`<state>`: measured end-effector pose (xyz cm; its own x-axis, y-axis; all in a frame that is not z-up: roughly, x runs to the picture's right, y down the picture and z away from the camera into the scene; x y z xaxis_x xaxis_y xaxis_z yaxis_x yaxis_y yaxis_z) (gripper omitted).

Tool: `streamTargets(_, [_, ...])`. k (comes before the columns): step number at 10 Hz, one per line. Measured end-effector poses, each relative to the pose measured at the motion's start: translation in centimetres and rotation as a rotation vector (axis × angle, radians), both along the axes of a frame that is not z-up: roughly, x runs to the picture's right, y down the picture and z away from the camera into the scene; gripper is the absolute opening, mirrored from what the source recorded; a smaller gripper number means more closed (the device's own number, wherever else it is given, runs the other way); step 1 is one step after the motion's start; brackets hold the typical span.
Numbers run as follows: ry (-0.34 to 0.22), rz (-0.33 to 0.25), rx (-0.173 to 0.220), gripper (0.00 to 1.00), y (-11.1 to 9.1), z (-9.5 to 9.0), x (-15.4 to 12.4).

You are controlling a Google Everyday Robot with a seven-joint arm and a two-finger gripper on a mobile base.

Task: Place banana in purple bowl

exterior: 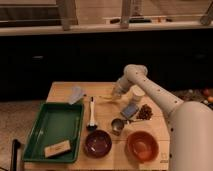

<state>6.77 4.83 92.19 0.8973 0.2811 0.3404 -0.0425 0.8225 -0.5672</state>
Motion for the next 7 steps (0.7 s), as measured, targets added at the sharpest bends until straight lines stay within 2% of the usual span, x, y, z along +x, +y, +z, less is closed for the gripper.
streamTargets(7, [-0.036, -0.023, 0.019, 0.0, -0.6, -2.0, 1.0])
